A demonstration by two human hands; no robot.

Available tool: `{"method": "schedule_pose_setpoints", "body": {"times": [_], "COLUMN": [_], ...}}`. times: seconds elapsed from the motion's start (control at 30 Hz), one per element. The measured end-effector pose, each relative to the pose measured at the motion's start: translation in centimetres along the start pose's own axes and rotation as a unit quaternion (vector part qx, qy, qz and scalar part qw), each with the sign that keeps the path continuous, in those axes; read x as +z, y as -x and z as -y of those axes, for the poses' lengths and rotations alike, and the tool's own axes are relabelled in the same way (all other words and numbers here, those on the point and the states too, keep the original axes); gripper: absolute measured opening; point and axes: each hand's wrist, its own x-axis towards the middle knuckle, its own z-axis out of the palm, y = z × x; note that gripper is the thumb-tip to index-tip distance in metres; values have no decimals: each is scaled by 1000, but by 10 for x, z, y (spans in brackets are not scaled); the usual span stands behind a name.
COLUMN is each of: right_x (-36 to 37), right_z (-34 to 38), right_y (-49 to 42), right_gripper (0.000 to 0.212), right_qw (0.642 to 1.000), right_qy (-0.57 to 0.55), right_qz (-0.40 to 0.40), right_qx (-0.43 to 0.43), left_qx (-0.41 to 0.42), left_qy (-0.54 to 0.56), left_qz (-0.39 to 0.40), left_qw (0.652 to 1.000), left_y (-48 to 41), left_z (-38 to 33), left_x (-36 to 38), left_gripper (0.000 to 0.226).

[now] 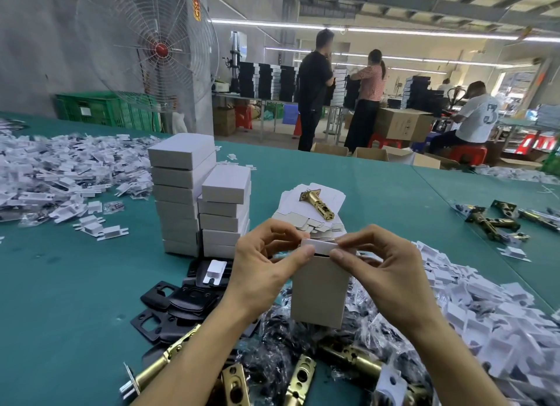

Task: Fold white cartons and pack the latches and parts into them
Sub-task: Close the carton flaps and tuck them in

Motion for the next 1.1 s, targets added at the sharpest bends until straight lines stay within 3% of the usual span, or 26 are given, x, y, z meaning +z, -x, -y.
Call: {"method": "schedule_pose_setpoints", "body": {"times": [0.2,0.5,0.7,0.97,1.1], "right_x": [-4,2,-4,9,6], "right_z": [0,6,7,7,8], "right_y": [-2,-1,-2,1,0], "right_gripper": [16,17,11,15,13], "right_qw": [1000,998,999,996,997], "right_qy": [-3,58,38,63,68], "right_qz": [23,-10,12,-68,-31], "right_qx": [11,-4,22,16,1], "left_qx": [-16,1,-16,-59,-78], "left_qy": [-7,-51,-36,12,23], "left_qz": [7,-2,12,13,14], "left_qw": [1000,999,999,998,997], "left_y": [1,-1,-2,-6,-6], "left_z": [4,7,10,9,9], "left_x": [0,2,0,-2,-3], "left_gripper": [14,19,16,13,18]}}
